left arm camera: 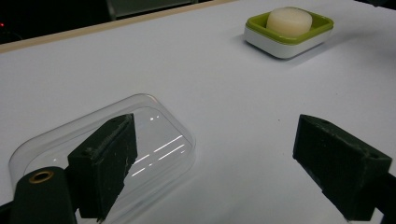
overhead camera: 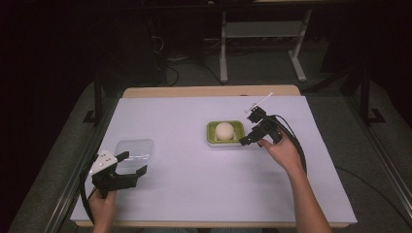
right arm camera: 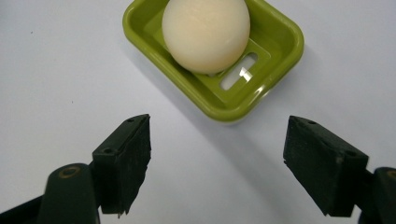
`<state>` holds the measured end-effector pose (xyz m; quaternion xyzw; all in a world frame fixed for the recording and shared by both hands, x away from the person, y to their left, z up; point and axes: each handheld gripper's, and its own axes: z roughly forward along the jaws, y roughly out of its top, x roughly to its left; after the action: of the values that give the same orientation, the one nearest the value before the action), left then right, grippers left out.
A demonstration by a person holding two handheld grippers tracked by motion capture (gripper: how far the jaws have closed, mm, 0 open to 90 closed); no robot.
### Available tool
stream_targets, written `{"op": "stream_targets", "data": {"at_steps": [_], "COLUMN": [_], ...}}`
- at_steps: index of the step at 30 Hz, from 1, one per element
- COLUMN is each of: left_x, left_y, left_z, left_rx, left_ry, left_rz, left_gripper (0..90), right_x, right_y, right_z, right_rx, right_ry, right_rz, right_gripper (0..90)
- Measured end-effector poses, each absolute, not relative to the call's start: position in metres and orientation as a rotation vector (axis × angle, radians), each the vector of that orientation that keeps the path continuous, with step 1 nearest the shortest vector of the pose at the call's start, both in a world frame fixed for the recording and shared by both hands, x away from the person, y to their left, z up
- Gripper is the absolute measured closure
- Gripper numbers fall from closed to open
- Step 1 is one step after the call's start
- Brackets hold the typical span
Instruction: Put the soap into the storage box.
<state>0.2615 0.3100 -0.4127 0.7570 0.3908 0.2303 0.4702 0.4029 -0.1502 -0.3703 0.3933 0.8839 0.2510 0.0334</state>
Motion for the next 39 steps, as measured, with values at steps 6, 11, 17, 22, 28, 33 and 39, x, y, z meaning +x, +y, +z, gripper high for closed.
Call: {"op": "stream_targets", "data": {"at_steps": [6, 11, 17, 22, 28, 33, 39], "left_x": [0.261, 0.261, 0.261, 0.261, 0.261, 0.261, 0.26], "left_y": [0.309, 0.309, 0.309, 0.309, 0.308, 0.308, 0.306], "left_z": [-0.413, -0.413, -0.413, -0.413, -0.413, -0.414, -0.414], "left_rx": [1.851, 1.854, 1.854, 1.856, 1.862, 1.862, 1.868], "left_ry": [0.964, 0.965, 0.965, 0.966, 0.958, 0.953, 0.953], "left_rz": [0.561, 0.561, 0.56, 0.561, 0.563, 0.563, 0.56], "left_gripper": [12.9, 12.9, 12.9, 12.9, 12.9, 12.9, 12.9], "right_x": [0.391, 0.38, 0.37, 0.361, 0.348, 0.339, 0.328], "right_y": [-0.159, -0.167, -0.174, -0.182, -0.193, -0.202, -0.21], "right_z": [-0.372, -0.373, -0.374, -0.377, -0.382, -0.387, -0.39], "right_rx": [1.213, 1.209, 1.217, 1.22, 1.239, 1.238, 1.274], "right_ry": [2.712, 2.696, 2.686, 2.673, 2.659, 2.648, 2.642], "right_rz": [0.761, 0.792, 0.803, 0.805, 0.817, 0.837, 0.839], "right_gripper": [22.5, 22.6, 22.6, 22.6, 22.9, 22.9, 22.9]}}
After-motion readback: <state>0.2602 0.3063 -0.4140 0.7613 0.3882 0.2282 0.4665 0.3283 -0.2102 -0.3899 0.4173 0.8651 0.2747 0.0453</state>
